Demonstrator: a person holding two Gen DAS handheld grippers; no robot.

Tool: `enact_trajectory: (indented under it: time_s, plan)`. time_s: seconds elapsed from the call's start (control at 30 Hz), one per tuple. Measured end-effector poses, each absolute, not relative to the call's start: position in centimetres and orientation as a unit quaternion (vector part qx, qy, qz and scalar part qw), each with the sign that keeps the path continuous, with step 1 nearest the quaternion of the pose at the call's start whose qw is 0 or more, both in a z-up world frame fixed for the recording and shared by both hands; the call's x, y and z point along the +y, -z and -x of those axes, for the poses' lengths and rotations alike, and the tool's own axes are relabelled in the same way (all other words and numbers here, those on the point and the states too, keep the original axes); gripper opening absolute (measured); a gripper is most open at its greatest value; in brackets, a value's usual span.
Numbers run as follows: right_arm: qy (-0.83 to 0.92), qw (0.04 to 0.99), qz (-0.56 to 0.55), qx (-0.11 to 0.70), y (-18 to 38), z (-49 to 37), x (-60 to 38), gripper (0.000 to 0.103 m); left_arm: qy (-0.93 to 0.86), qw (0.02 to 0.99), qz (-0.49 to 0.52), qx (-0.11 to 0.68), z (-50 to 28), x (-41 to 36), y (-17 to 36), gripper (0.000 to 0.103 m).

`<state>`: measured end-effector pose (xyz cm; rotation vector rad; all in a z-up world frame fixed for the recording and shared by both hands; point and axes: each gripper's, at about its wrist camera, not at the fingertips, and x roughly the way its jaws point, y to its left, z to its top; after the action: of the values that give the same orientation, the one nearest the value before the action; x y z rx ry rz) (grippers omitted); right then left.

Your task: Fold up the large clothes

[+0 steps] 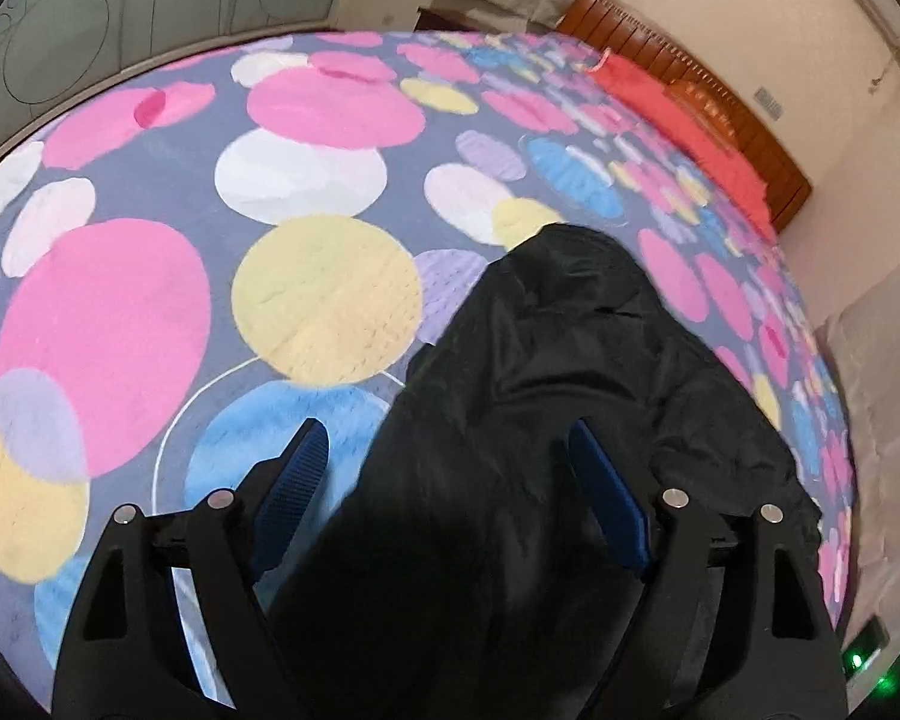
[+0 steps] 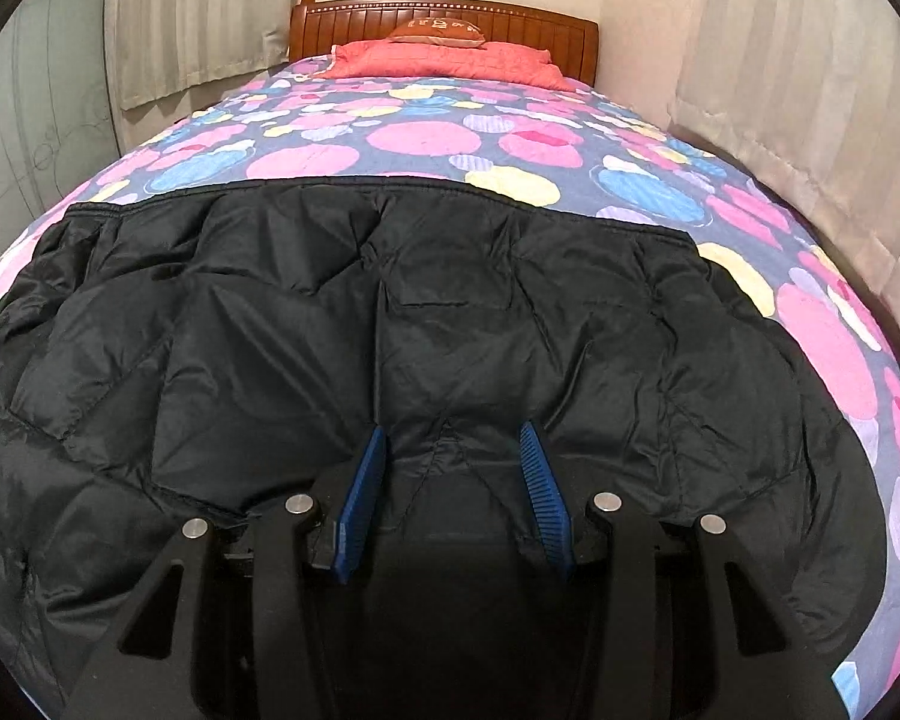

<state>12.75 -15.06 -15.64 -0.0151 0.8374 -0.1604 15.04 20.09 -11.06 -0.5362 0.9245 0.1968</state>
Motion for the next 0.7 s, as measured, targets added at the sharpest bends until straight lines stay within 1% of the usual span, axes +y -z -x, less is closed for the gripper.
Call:
enact_trajectory:
  time_s: [0.13, 0.2, 0.27, 0.37, 0.4, 0.43, 0.47, 0.5, 0.7]
  plan:
    - [0.079, 0.911, 0.006, 0.405, 15.9, -13.0, -15.2, 0.047, -0.081, 0.828, 0.281, 0.479, -16.3, 20.3, 13.6, 0.084]
    - [0.078, 0.911, 0.004, 0.405, 16.0, -13.0, -15.3, 0.047, -0.07, 0.818, 0.299, 0.486, -16.4, 20.3, 14.8, 0.092]
    - [0.077, 0.911, 0.002, 0.404, 16.0, -13.0, -15.3, 0.047, -0.059, 0.82, 0.301, 0.483, -16.7, 20.4, 15.4, 0.095]
    - [0.077, 0.912, 0.003, 0.403, 16.1, -13.1, -15.3, 0.048, -0.055, 0.823, 0.285, 0.488, -17.2, 20.0, 15.6, 0.095]
    - [0.078, 0.912, 0.004, 0.403, 16.1, -13.1, -15.3, 0.048, -0.055, 0.825, 0.281, 0.487, -17.2, 19.9, 15.6, 0.094]
    - [0.078, 0.912, 0.004, 0.402, 16.1, -13.1, -15.4, 0.048, -0.056, 0.828, 0.28, 0.483, -17.0, 19.8, 15.6, 0.091]
    - [0.078, 0.913, 0.004, 0.401, 16.2, -13.1, -15.4, 0.048, -0.052, 0.83, 0.278, 0.48, -17.0, 19.7, 15.6, 0.078]
    - [0.079, 0.913, 0.004, 0.4, 16.2, -13.1, -15.4, 0.048, -0.034, 0.833, 0.28, 0.477, -16.9, 19.6, 15.5, 0.058]
    - [0.08, 0.914, 0.004, 0.398, 16.3, -13.1, -15.4, 0.048, -0.027, 0.833, 0.283, 0.475, -16.9, 18.7, 15.5, 0.048]
